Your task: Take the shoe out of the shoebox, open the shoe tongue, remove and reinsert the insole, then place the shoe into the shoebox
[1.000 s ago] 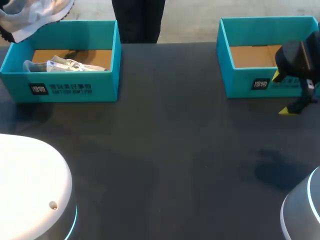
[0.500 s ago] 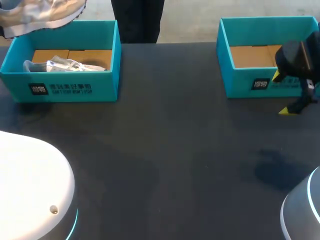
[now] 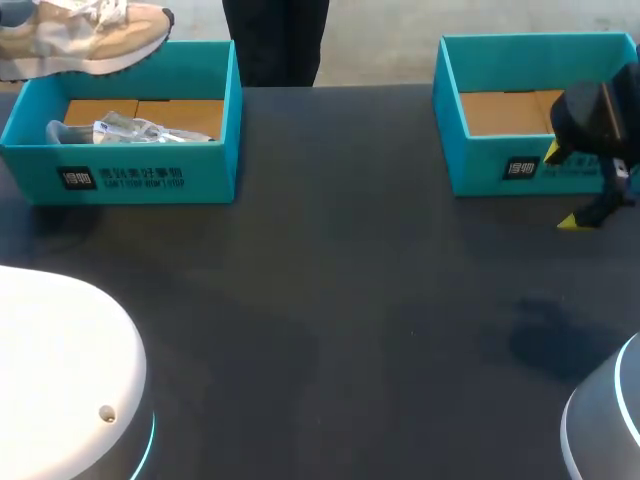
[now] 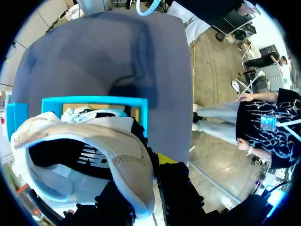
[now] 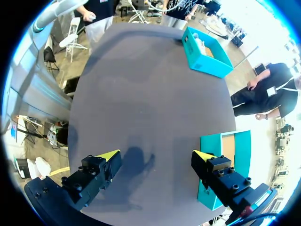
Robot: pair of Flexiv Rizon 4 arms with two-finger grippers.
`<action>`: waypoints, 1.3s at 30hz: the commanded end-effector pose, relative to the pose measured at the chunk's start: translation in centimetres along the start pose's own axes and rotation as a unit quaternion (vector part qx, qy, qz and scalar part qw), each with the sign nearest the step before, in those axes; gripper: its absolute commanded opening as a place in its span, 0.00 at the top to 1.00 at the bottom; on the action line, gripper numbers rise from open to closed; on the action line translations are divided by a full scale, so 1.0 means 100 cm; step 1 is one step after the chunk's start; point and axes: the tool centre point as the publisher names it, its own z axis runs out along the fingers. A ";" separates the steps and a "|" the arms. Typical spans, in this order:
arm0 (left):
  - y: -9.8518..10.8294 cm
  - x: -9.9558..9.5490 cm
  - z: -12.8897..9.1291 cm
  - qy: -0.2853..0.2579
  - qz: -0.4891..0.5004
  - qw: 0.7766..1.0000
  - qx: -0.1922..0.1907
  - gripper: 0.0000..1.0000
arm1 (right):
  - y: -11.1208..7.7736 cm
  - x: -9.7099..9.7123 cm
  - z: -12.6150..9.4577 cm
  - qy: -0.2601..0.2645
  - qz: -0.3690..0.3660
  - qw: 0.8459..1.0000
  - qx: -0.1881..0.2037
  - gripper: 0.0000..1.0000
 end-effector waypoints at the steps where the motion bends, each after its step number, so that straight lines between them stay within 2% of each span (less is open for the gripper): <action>1: -0.003 -0.007 0.006 0.000 0.005 1.000 -0.004 1.00 | 0.001 -0.002 0.002 0.002 0.000 1.000 0.001 0.00; 9: 0.004 -0.017 0.035 0.015 0.010 1.000 -0.005 1.00 | 0.001 -0.002 0.002 0.002 0.000 1.000 0.001 0.00; 19: 0.009 -0.028 0.063 0.006 0.013 1.000 -0.001 1.00 | 0.001 -0.002 0.002 0.002 0.000 1.000 0.001 0.00; 39: 0.015 -0.039 0.093 0.019 0.018 1.000 0.013 1.00 | 0.001 -0.002 0.002 0.002 0.000 1.000 0.001 0.00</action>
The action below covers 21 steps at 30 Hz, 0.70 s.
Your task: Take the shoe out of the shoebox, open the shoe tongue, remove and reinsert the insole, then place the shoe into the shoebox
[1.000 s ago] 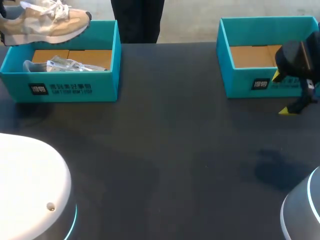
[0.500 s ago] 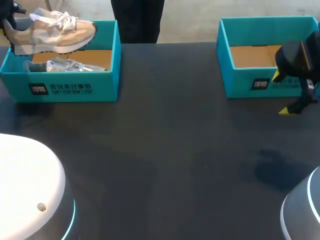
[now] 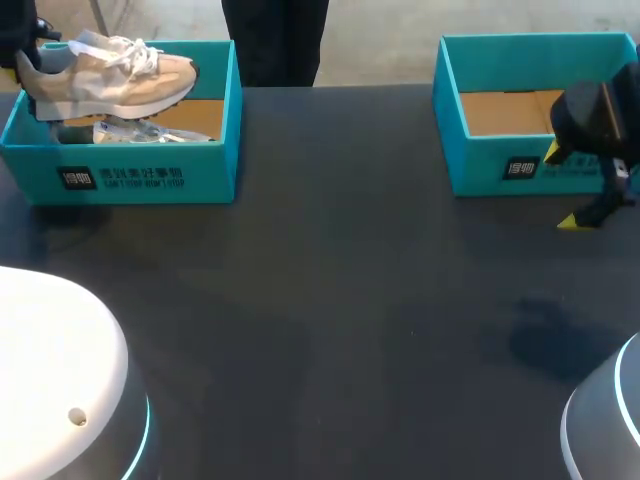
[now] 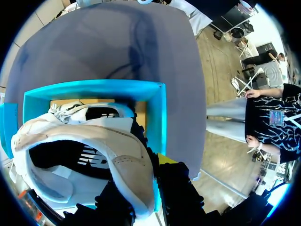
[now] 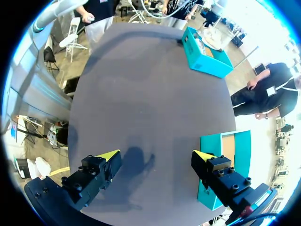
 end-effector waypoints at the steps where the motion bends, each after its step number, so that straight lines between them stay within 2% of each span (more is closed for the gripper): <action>1: 0.003 -0.003 0.004 0.001 0.000 1.000 0.004 1.00 | 0.001 -0.002 0.002 0.002 0.000 1.000 0.001 0.00; 14: 0.000 -0.008 0.013 0.011 0.000 1.000 0.015 1.00 | 0.001 -0.002 0.002 0.002 0.000 1.000 0.001 0.00; 21: -0.004 -0.007 0.004 0.009 0.004 1.000 0.016 1.00 | 0.001 -0.002 0.002 0.002 0.000 1.000 0.001 0.00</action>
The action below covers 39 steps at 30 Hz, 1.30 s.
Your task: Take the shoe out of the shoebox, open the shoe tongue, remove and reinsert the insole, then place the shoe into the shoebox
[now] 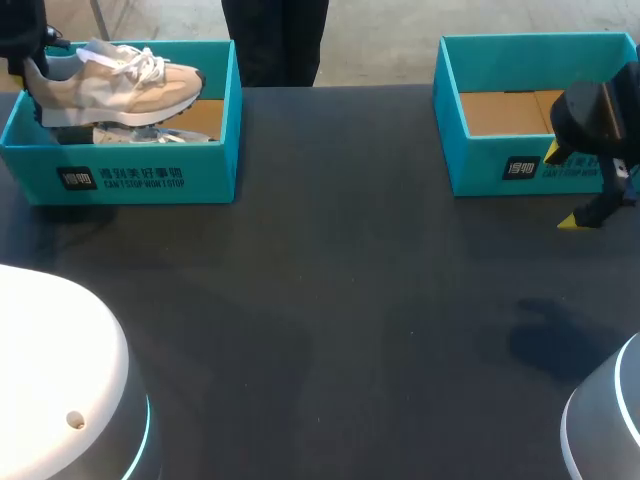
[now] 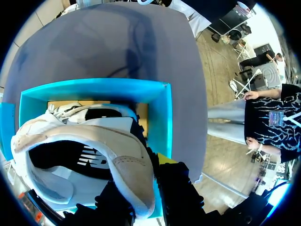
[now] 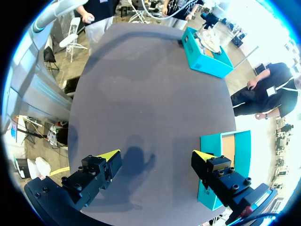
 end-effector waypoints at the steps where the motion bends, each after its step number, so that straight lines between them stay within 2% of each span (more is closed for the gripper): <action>1: -0.003 0.002 -0.008 -0.005 0.001 1.000 -0.001 1.00 | 0.001 -0.002 0.002 0.002 0.000 1.000 0.001 0.00; 17: 0.008 0.001 -0.018 -0.012 -0.005 1.000 -0.017 1.00 | 0.001 -0.002 0.002 0.002 0.000 1.000 0.001 0.00; 39: 0.058 -0.008 -0.007 -0.017 -0.011 1.000 -0.010 1.00 | 0.001 -0.002 0.002 0.002 0.000 1.000 0.001 0.00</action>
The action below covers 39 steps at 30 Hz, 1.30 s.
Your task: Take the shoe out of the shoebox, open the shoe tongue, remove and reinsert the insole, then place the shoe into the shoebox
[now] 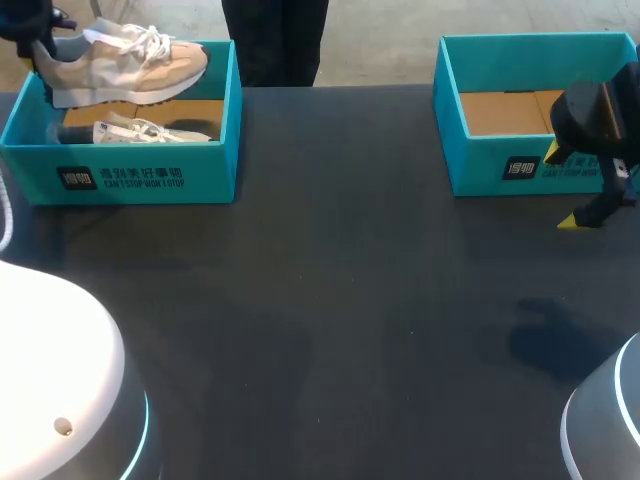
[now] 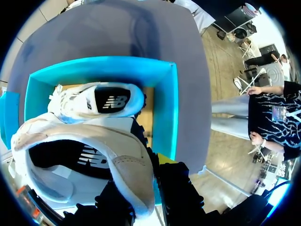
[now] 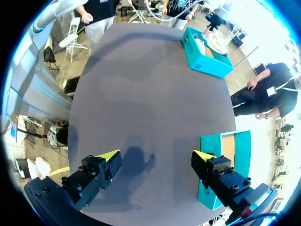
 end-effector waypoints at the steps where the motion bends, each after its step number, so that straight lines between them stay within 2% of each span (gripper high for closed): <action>1: 0.017 -0.002 0.004 0.004 0.003 1.000 0.009 1.00 | 0.001 -0.002 0.002 0.002 0.000 1.000 0.001 0.00; 19: 0.037 -0.011 0.012 0.019 0.004 1.000 -0.011 1.00 | 0.001 -0.002 0.002 0.002 0.000 1.000 0.001 0.00; 39: 0.054 -0.016 0.048 0.028 -0.008 0.999 -0.016 1.00 | 0.001 -0.002 0.002 0.002 0.000 1.000 0.001 0.00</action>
